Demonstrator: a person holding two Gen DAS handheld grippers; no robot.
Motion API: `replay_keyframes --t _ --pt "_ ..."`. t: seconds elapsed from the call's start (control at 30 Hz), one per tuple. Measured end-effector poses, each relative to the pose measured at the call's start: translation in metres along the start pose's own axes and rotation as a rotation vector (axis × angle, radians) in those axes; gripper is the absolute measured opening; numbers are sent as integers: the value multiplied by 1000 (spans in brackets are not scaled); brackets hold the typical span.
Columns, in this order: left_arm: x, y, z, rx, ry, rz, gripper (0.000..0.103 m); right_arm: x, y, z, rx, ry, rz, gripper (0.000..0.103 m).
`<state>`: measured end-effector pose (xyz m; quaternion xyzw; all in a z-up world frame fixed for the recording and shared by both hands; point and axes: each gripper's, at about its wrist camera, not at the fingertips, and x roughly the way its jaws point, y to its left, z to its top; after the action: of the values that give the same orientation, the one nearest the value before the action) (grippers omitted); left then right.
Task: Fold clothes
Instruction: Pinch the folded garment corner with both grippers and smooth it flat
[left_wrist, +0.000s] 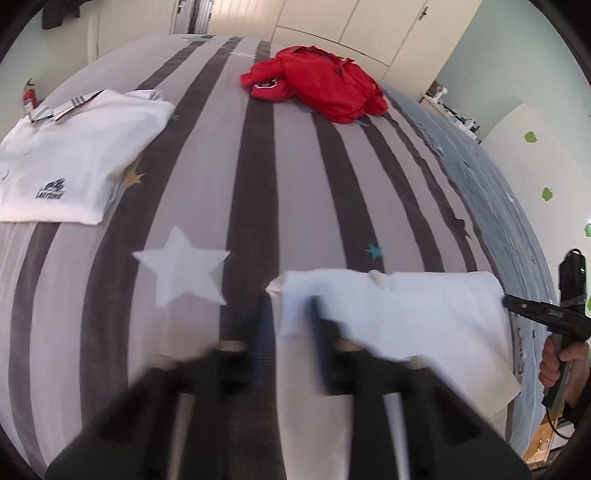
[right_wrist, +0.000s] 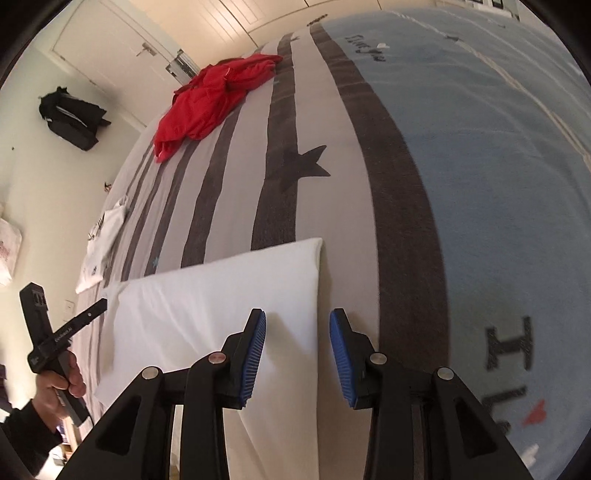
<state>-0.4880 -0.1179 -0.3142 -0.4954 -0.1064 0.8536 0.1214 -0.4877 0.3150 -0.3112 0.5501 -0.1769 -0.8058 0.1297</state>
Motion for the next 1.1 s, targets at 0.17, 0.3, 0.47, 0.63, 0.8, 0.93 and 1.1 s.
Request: replay_keyframes --t 0.17,0.3,0.47,0.63,0.8,0.93,1.1 --pt "-5 6 -2 0 -5 9 1 5 3 1 -32 4 -19 2" --pt "-6 12 -3 -15 -6 8 1 4 -2 1 -29 -8 -18 1" --pt "-9 17 -1 -63 0 -9 5 4 -8 3 -20 -5 -2 2" --pt "-35 27 -13 -151 -10 -22 21 -12 -3 -3 -13 2 27 15" --pt "-53 17 -55 -151 59 -39 22 -31 6 -41 -39 46 25 19" --pt "-61 9 -87 -167 110 -58 22 -38 7 -75 -23 88 8 23" --pt "-63 -1 -107 -179 150 -109 22 -38 1 -104 40 123 22 24"
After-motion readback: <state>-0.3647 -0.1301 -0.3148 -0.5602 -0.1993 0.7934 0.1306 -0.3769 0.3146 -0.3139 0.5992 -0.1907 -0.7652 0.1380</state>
